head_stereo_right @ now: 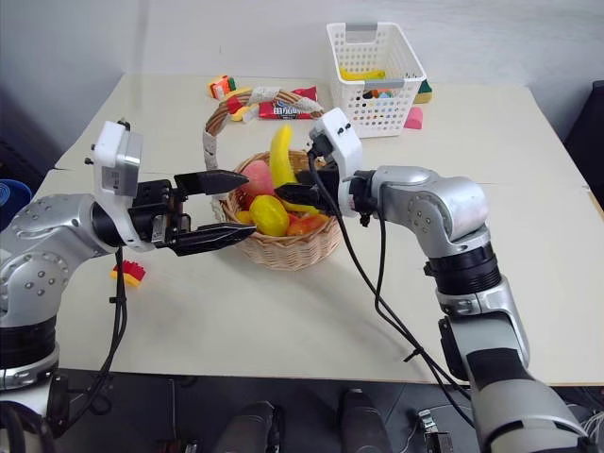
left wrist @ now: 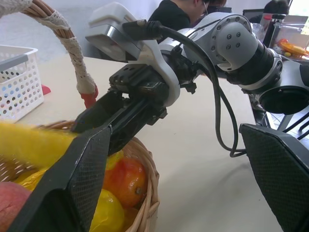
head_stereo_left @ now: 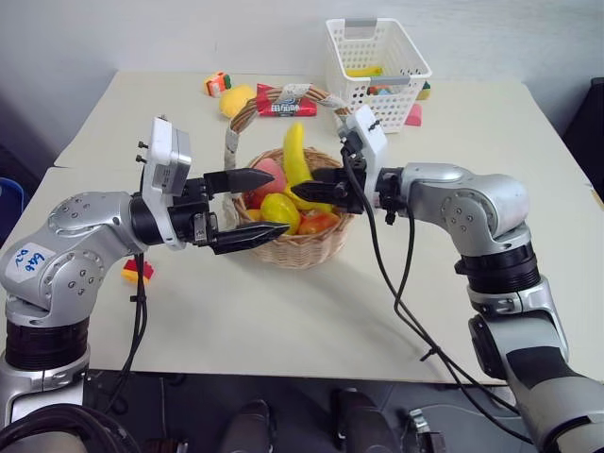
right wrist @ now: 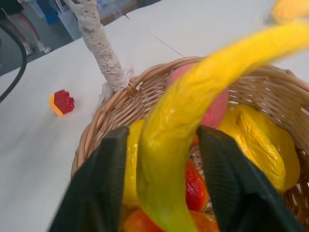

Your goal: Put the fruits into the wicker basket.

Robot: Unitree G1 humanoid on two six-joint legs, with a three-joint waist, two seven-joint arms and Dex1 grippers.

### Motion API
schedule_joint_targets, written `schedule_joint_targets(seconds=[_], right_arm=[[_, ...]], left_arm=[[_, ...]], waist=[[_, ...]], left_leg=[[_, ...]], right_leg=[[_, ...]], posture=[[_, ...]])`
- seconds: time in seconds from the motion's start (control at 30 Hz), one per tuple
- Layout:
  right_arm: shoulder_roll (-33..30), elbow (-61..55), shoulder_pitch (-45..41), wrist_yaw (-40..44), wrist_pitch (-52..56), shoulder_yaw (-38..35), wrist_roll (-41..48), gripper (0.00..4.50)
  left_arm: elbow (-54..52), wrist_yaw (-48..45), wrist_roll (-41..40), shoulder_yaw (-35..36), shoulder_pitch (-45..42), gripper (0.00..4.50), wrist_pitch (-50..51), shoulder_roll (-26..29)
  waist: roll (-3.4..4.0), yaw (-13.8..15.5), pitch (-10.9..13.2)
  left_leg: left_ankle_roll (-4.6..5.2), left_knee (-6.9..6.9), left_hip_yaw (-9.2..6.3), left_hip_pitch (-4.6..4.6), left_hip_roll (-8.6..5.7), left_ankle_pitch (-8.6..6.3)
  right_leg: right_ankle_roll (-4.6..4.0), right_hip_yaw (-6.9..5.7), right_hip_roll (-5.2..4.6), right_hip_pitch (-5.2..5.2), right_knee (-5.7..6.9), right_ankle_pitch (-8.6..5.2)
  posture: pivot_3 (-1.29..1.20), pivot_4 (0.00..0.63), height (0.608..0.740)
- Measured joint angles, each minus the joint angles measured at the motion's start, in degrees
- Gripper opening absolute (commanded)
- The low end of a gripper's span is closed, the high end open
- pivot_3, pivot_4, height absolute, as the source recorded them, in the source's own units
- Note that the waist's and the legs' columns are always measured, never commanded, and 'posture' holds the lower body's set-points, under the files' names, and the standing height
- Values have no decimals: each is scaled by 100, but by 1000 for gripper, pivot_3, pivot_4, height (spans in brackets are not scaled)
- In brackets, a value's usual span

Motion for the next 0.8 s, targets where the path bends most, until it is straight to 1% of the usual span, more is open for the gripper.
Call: schedule_joint_targets(seconds=[0.03,0.07,0.13,0.23,0.27,0.33,0.4,0.47,0.63,0.7,0.8], right_arm=[[3,-59,24,43,42,-23,40,3522],[1,-175,61,55,153,-116,132,3522],[-57,-605,197,44,554,-587,583,3522],[-361,-1325,396,-105,1118,-1309,1199,3522],[-504,-1573,494,-220,1254,-1540,1310,3522],[-776,-1868,732,-481,1329,-1719,1244,3522],[-893,-1937,960,-699,1321,-1765,1039,3522],[-864,-1900,1124,-933,1134,-1744,744,3522],[-452,-1399,1093,-1208,372,-1420,45,3522],[-190,-1031,996,-1210,55,-1234,-178,3522],[36,-514,707,-1169,-341,-1087,-441,3522]], left_arm=[[-19,9,0,13,23,4439,-2,0],[-36,16,0,30,36,4439,-4,-2],[-88,26,0,86,71,4439,-11,-1],[-104,22,2,119,98,4439,-29,5],[-99,19,7,127,99,4439,-39,5],[-83,6,22,125,94,4439,-59,4],[-35,-5,42,122,85,4439,-103,1],[61,-12,94,76,4,4439,-142,-43],[143,-39,200,-9,-175,4439,-233,-146],[199,-50,228,-36,-226,4439,-263,-151],[255,-56,248,-39,-226,4439,-268,-151]], waist=[[0,1,0],[0,2,0],[0,6,0],[0,38,0],[0,37,0],[0,30,0],[0,25,0],[0,-1,0],[0,-37,0],[1,-39,0],[1,-37,0]], left_leg=[[0,0,1,0,0,0],[0,0,0,0,0,0],[0,0,-3,-3,1,0],[2,2,-16,-3,-2,-1],[3,2,-19,-2,-3,-2],[3,2,-16,-1,-3,-2],[2,2,-12,0,-3,-1],[1,0,5,5,0,0],[0,-2,21,8,2,0],[0,-1,24,6,1,1],[-1,-1,27,0,0,1]], right_leg=[[0,0,0,0,1,0],[0,0,0,-1,1,0],[0,2,-2,-2,1,0],[0,3,-13,9,-1,0],[0,3,-14,14,-5,0],[0,5,-12,15,-7,0],[0,8,-7,13,-3,0],[0,8,1,6,7,0],[0,7,10,-8,17,0],[0,7,10,-15,21,0],[0,7,10,-25,24,0]], posture=[[0,150,740],[0,150,740],[0,150,740],[0,150,740],[0,150,740],[0,150,740],[0,150,740],[0,150,740],[0,150,740],[0,150,740],[0,150,740]])
